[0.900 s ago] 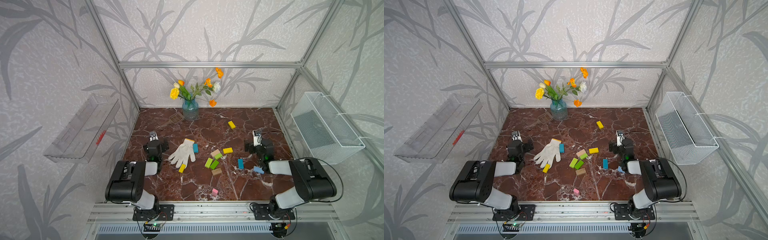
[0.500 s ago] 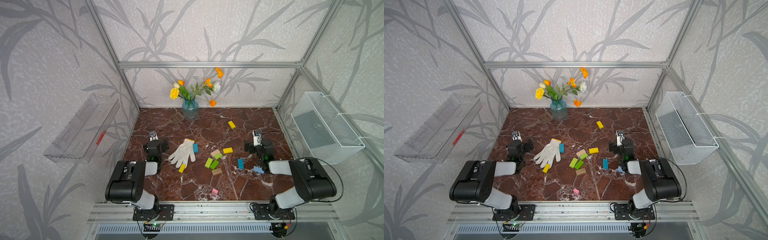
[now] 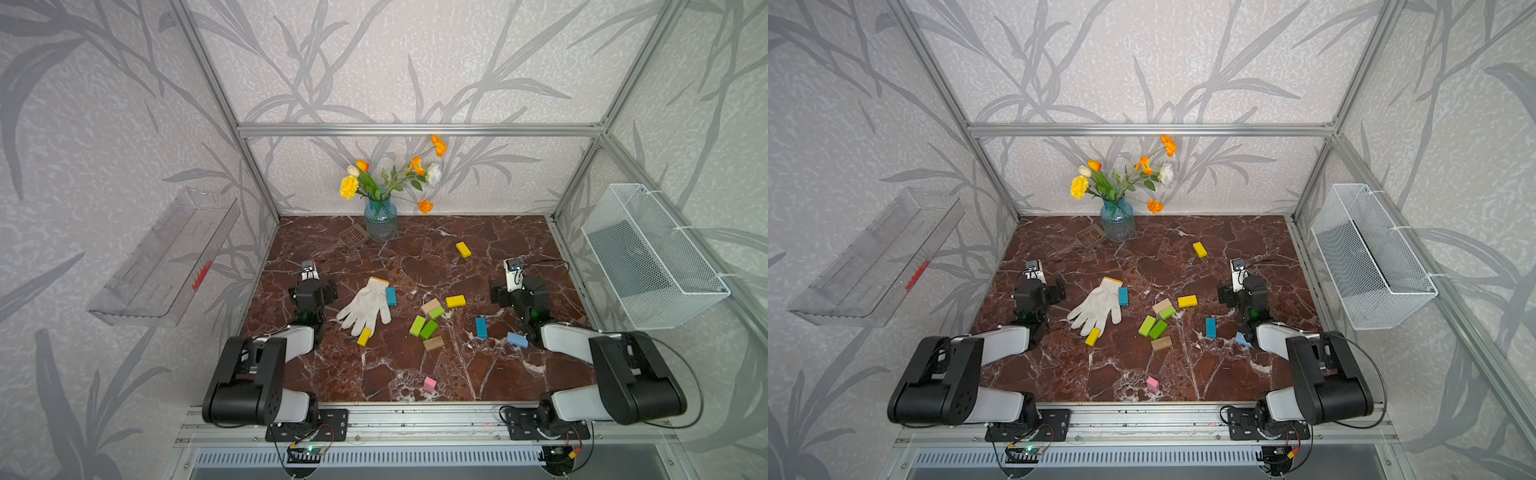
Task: Assemble the letter c with building blocks
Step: Pick up the building block from the center of the board.
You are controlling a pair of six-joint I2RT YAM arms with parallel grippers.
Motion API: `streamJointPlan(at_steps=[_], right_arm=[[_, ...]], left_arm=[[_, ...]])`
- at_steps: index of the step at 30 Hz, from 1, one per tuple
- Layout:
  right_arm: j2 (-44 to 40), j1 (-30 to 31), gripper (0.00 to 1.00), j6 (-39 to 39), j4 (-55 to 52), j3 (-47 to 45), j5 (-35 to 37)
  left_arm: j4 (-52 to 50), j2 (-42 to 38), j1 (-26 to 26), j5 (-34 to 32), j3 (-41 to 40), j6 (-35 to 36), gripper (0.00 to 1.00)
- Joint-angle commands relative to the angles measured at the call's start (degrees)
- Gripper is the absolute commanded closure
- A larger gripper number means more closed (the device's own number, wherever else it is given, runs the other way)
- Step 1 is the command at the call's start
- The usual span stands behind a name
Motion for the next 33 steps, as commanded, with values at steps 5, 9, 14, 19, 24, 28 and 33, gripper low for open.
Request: streamJointPlan(at_steps=[5, 9, 14, 19, 24, 28, 33], right_arm=[[-16.1, 4.6, 0.14, 5.4, -35.6, 9.3, -2.0], [-21.2, 6.6, 0.2, 11.5, -49.6, 13.3, -5.0], [-23.0, 9.1, 0.26, 17.9, -63.4, 18.5, -10.4], [-21.7, 12.6, 0.31, 20.4, -71.6, 21.2, -15.3], [-19.2, 15.3, 0.31, 21.3, -77.3, 23.5, -18.3], [-16.5, 16.0, 0.34, 21.2, -79.6, 25.4, -21.0], [-14.7, 16.2, 0.35, 20.9, -80.3, 26.3, -21.4]], left_arm=[[-41.1, -16.0, -2.4, 2.7, 14.9, -8.2, 0.13], [-54.1, -18.4, -4.2, 6.2, 17.4, -13.7, 0.18], [-66.3, -19.4, -6.0, 10.4, 19.8, -15.6, 0.26], [-76.6, -17.4, -7.1, 14.2, 23.7, -16.6, 0.29], [-81.4, -14.1, -9.8, 17.6, 25.1, -17.0, 0.35], [-80.5, -10.9, -13.2, 20.8, 25.0, -16.8, 0.39], [-80.5, -3.8, -15.7, 22.1, 25.8, -15.2, 0.43]])
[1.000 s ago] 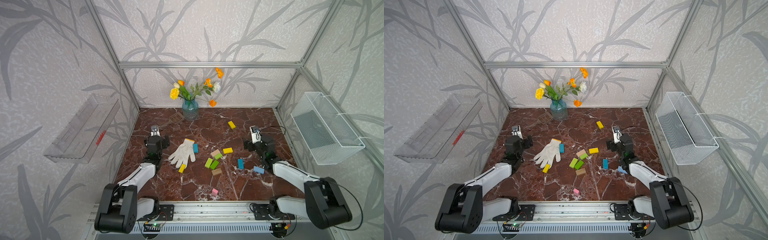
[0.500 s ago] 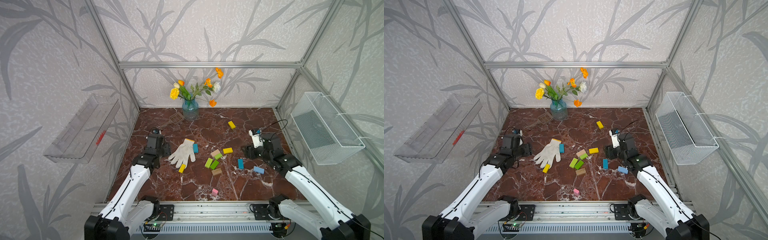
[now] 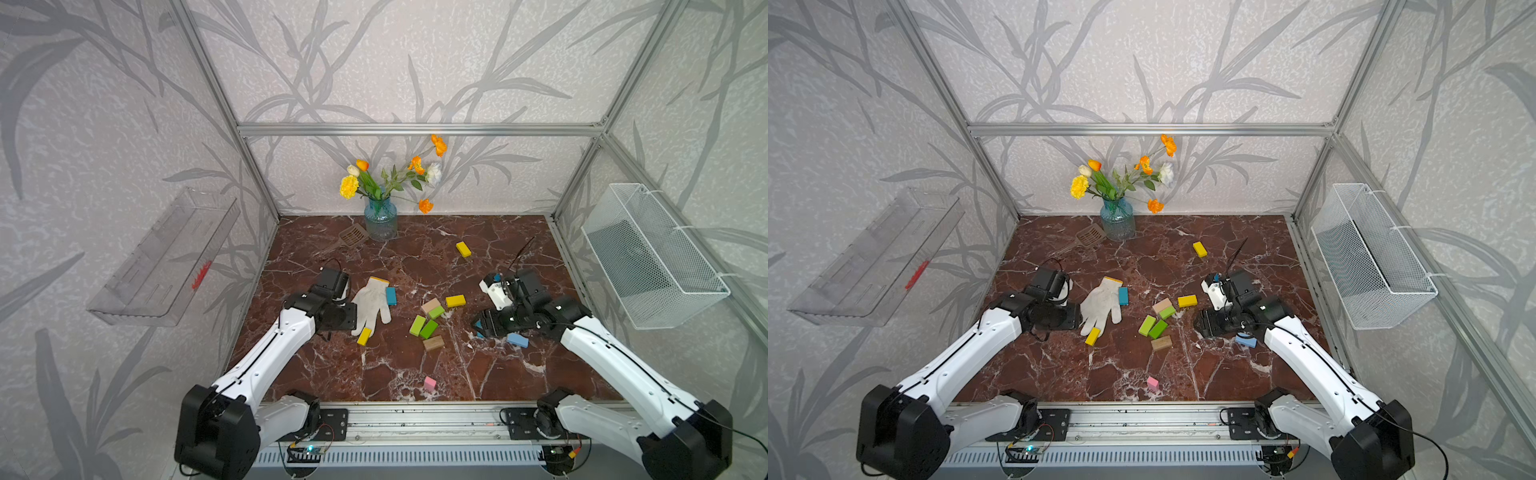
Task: Assemble the letter c with building blocks
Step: Pick up the building block from the center of the board.
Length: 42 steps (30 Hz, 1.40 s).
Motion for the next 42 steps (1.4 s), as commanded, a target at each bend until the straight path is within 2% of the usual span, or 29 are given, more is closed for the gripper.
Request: streamJointPlan(at_steps=[1, 11, 20, 31, 42], right_arm=[[0.8, 0.5, 0.36, 0.1, -2.7, 1.8, -1.5], [3.1, 0.4, 0.33, 0.4, -2.2, 3.2, -1.0], [5.2, 0.4, 0.34, 0.6, -2.4, 4.7, -1.8], [4.4, 0.4, 0.31, 0.2, -3.1, 3.6, -2.0], [4.8, 0.5, 0.31, 1.2, -1.9, 3.6, -2.7]], left_arm=[[-1.4, 3.6, -1.4, 3.1, 1.9, 1.1, 0.43], [-0.8, 12.1, -4.2, 4.0, 4.7, 2.4, 0.44], [1.1, 15.4, -5.4, 5.8, 3.8, 1.8, 0.53], [0.4, 18.5, -6.8, 3.1, 4.5, 1.6, 0.52], [0.4, 23.7, -7.0, 3.8, 6.0, 2.2, 0.53]])
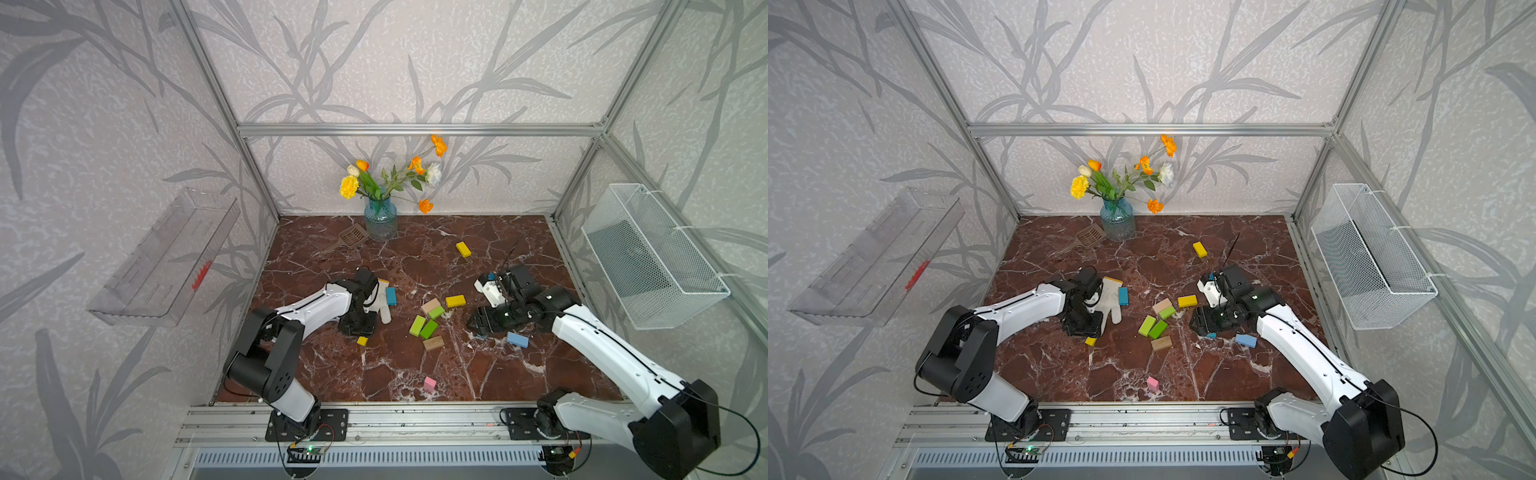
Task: Assemble the letter c with building blocks
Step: Pick up the building block from the center of the board.
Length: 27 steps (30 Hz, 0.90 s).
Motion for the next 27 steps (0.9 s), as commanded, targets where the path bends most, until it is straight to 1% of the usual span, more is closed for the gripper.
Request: streamJointPlan(at_steps=[1, 4, 8, 14, 20, 23, 27], right_arm=[[-0.2, 0.3, 0.31, 0.3, -0.2, 0.9, -0.5], [0.1, 0.3, 0.31, 0.1, -0.2, 0.9, -0.7], [0.2, 0.2, 0.31, -0.1, -0.1, 1.0, -0.8], [0.2, 0.1, 0.32, 0.4, -0.2, 1.4, -0.8], [0.8, -0.1, 0.33, 2.4, -0.9, 3.4, -0.4], [1.6, -0.6, 0.34, 3.3, -1.3, 4.7, -0.5], [2.4, -1.6, 0.35, 4.7, -1.3, 5.9, -1.0]], left_arm=[[-0.8, 1.2, -0.3, -0.4, 1.2, 0.5, 0.53], [-0.4, 2.1, -0.4, 0.0, 1.2, 0.4, 0.55], [-0.4, 3.0, -0.7, 0.0, 1.6, 0.3, 0.61], [-3.2, 1.7, -1.2, -0.6, 3.4, 0.0, 0.7], [-6.7, -0.9, -1.2, -0.8, 7.5, -3.0, 0.71], [-7.2, -0.4, -1.2, 0.8, 9.8, -5.2, 0.71], [-7.4, 2.3, -1.1, 2.6, 14.6, -8.4, 0.72]])
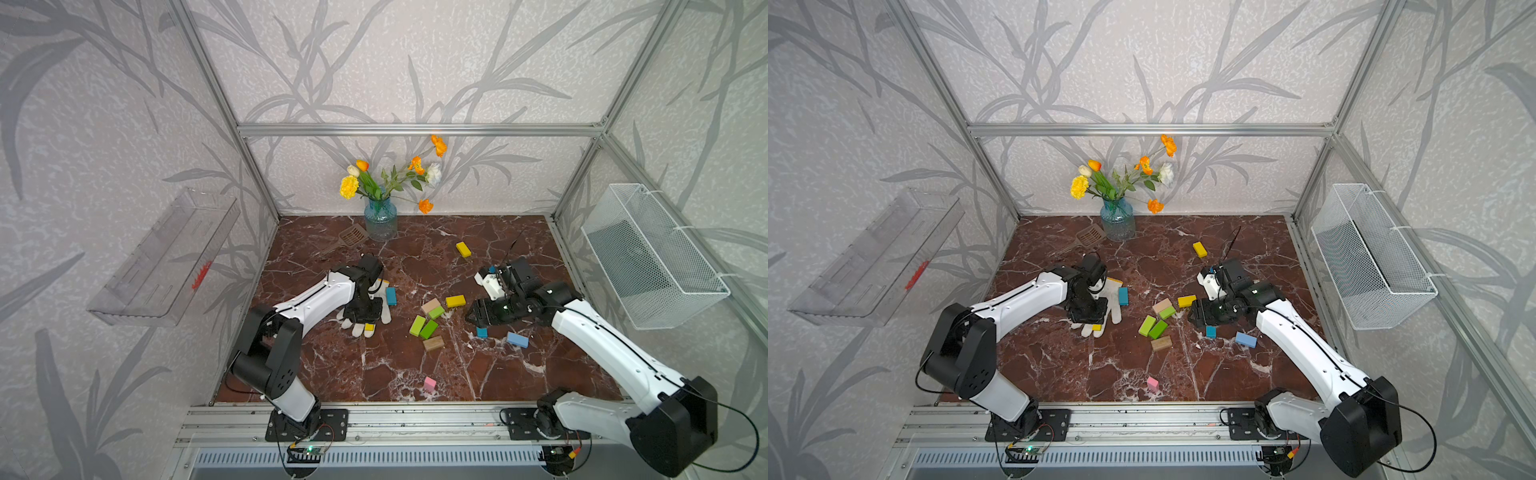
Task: Assemble the letter c with building blocks
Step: Pick up the building block from the center of the board, then place the building block at the center of the board.
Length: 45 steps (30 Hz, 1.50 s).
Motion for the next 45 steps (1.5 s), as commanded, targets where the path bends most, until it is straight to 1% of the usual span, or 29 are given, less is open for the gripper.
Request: streamJointPlan(at_steps=[1, 5, 14, 17, 23, 28, 31, 33, 45], right_arm=[[0.8, -0.9, 0.35, 2.0, -1.0, 2.1, -0.6], [2.2, -1.9, 0.36, 3.2, -1.1, 3.5, -0.8], [4.7, -3.8, 0.36, 4.0, -1.0, 5.8, -0.8], [5.2, -4.8, 0.36, 4.1, -0.9, 5.9, -1.1], [6.1, -7.4, 0.36, 3.8, -0.8, 6.3, -2.5], [7.0, -9.7, 0.36, 2.4, -1.3, 6.8, -3.6], [7.4, -10.8, 0.36, 1.6, -1.1, 6.7, -4.2], [7.8, -11.3, 0.36, 1.0, -1.1, 6.5, -4.6], [11.2, -12.9, 0.36, -0.2, -0.8, 7.1, -6.4]], left_arm=[[-1.9, 2.4, -0.2, 1.8, 4.9, -4.0, 0.72], [-2.3, 6.9, -0.4, 2.2, 11.6, -6.4, 0.72], [-8.6, 22.2, -2.3, 1.8, 32.4, -8.6, 0.73], [-11.2, 27.7, -3.0, 1.7, 40.4, -9.2, 0.73], [-19.0, 39.4, -4.2, -0.2, 58.9, -8.9, 0.73], [-25.9, 49.7, -4.3, -0.1, 74.6, -8.5, 0.73], [-28.3, 54.7, -4.3, -0.1, 82.0, -8.1, 0.73], [-29.1, 56.8, -4.2, -0.4, 84.5, -8.0, 0.73], [-26.8, 59.6, -3.8, 1.1, 83.5, -7.7, 0.74]])
